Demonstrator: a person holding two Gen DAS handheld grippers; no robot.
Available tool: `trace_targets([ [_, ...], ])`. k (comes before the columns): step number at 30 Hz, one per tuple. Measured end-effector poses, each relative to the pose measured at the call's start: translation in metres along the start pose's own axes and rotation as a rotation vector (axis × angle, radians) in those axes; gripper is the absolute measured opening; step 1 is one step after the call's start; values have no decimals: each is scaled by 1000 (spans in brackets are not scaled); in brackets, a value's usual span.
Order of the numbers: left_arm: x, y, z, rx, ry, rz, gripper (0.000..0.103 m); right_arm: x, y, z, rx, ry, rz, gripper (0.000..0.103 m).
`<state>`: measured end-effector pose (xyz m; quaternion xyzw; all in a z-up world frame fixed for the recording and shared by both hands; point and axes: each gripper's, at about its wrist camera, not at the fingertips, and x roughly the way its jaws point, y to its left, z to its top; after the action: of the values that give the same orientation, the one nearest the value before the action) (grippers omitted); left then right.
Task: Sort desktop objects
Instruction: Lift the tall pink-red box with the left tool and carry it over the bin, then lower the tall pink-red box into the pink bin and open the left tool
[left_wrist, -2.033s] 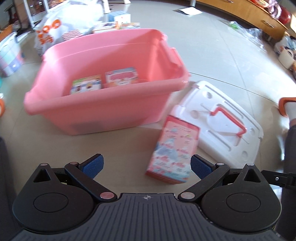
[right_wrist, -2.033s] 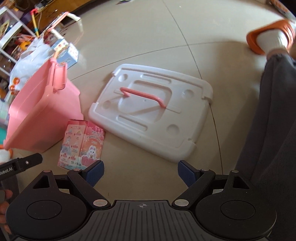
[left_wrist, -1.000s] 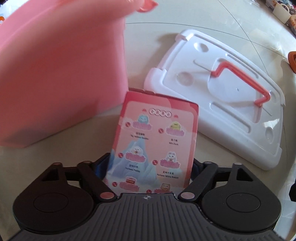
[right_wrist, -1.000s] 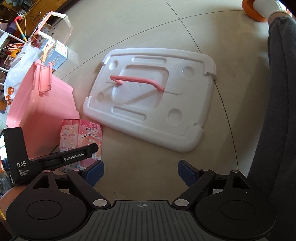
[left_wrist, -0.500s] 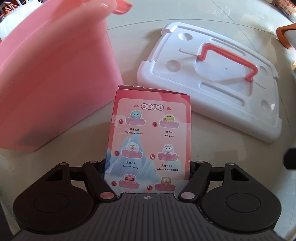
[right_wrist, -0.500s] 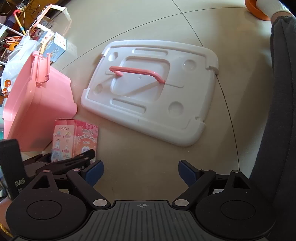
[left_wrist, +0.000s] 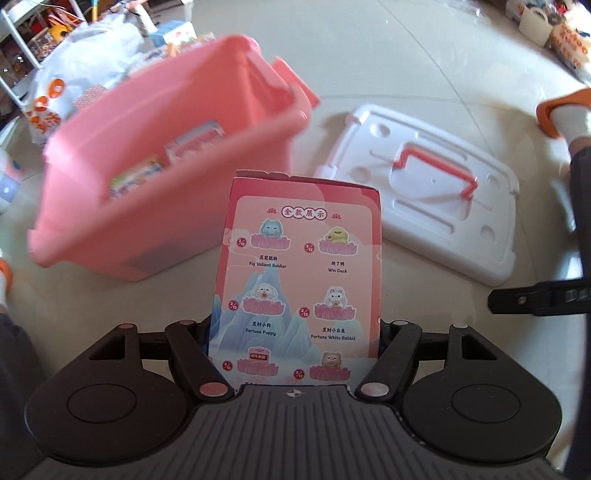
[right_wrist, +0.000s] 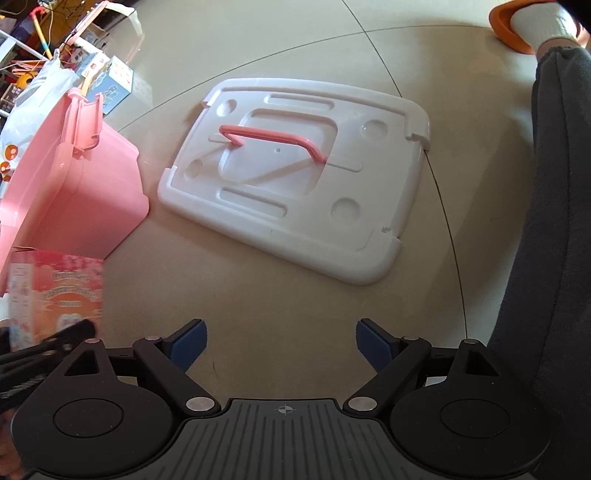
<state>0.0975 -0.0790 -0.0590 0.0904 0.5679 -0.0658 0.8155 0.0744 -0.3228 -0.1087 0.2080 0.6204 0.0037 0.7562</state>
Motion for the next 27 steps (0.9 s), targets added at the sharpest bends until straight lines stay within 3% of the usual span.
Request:
trace_targets([
  [13,-83,80,51,-192,-113,47,72,-10,-1,-5,2,-22,12,86],
  [18,-76,103,80,-271,-109,72,72,-6,-2,-3,3,-11,16,86],
  [27,-21,112,118,-344,-49,104,72,2,-5,2,24,9,23,86],
])
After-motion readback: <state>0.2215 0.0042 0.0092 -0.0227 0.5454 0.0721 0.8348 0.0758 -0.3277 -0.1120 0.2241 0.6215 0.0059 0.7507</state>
